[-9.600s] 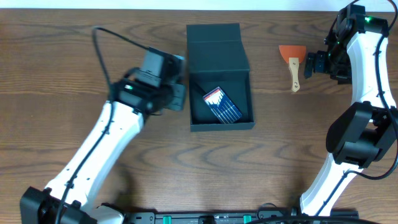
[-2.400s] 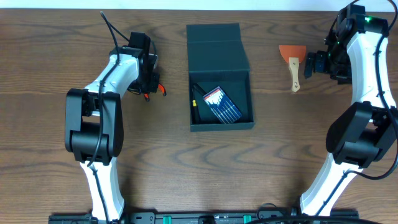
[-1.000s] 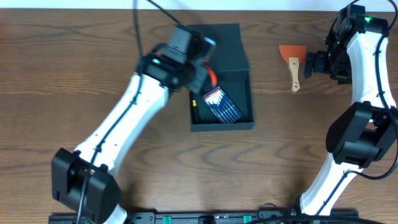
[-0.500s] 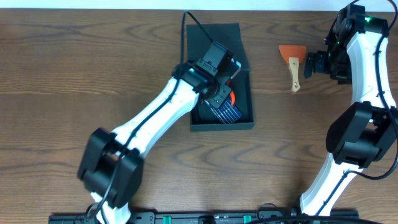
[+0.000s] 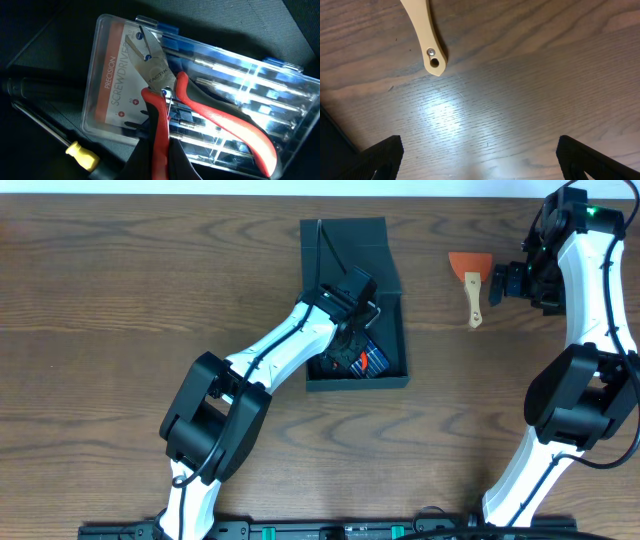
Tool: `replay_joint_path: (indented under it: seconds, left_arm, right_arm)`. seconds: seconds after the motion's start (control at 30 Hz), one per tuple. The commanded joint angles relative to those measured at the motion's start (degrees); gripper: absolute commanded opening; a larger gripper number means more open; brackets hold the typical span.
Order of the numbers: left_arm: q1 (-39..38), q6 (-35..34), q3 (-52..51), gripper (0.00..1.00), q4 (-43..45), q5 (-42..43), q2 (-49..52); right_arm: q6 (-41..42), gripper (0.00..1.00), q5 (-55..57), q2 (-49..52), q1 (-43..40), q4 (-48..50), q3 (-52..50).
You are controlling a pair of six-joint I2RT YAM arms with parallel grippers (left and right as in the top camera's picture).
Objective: Pack container
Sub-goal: 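Lower the pliers onto the case in the box and open the left gripper, then withdraw the left arm back to the upper left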
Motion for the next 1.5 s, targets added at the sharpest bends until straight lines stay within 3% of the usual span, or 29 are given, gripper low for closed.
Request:
replay_joint_path:
  seconds: [0.0, 0.23, 0.27, 0.3, 0.37, 0.43, 0.47, 0.9, 1.07, 1.2, 1.4, 1.47]
  left_arm:
    - [-0.1, 0.8, 0.7, 0.06, -0.3, 0.2, 1.4]
    - [-0.1, 0.8, 1.6, 0.08, -0.3, 0.2, 0.1]
    - [-0.1, 0.8, 1.8, 0.30, -0.3, 0.2, -0.3]
    - [-0.1, 0.8, 2.0, 0.43, -0.3, 0.1, -0.7]
    - [-0.1, 0.8, 2.1, 0.57, -0.3, 0.1, -1.4]
    - [-0.1, 0.8, 2.1, 0.85, -0.3, 0.1, -2.1]
    - [-0.1, 0.8, 2.1, 0.88, -0.3, 0.1, -2.4]
    - [0.0, 0.8, 8.9, 0.85, -0.4, -1.4, -13.5]
    - [1.3, -4.7, 12.5, 0.82, -0.8, -15.7, -20.6]
    - [6.0, -8.1, 12.5, 0.79, -6.5, -29.4, -23.8]
    - [17.1, -15.4, 12.5, 0.81, -19.1, -29.6, -24.2]
    - [20.7, -17.2, 12.5, 0.88, -20.9, -28.5, -24.2]
  right_arm:
    - [-0.3, 0.99, 0.2, 0.1, -0.2, -0.1, -0.1]
    - [-0.3, 0.99, 0.2, 0.1, -0.2, 0.0, -0.1]
    - [-0.3, 0.99, 0.2, 0.1, -0.2, 0.0, -0.1]
    - [-0.3, 0.99, 0.2, 0.1, -0.2, -0.1, -0.1]
    - [-0.3, 0.99, 0.2, 0.1, -0.2, -0.1, -0.1]
    - [-0.3, 0.99, 0.2, 0.1, -0.2, 0.0, -0.1]
    - [-0.3, 0.99, 0.2, 0.1, -0.2, -0.1, -0.1]
    - [-0.3, 0.99, 0.2, 0.1, -0.2, 0.0, -0.1]
    - [-0.3, 0.99, 0.2, 0.1, -0.2, -0.1, -0.1]
    - [-0.3, 0.99, 0.2, 0.1, -0.2, -0.1, -0.1]
    - [-0.3, 0.99, 0.2, 0.1, -0.2, -0.1, -0.1]
    - [-0.3, 0.99, 0.2, 0.1, -0.2, -0.1, -0.1]
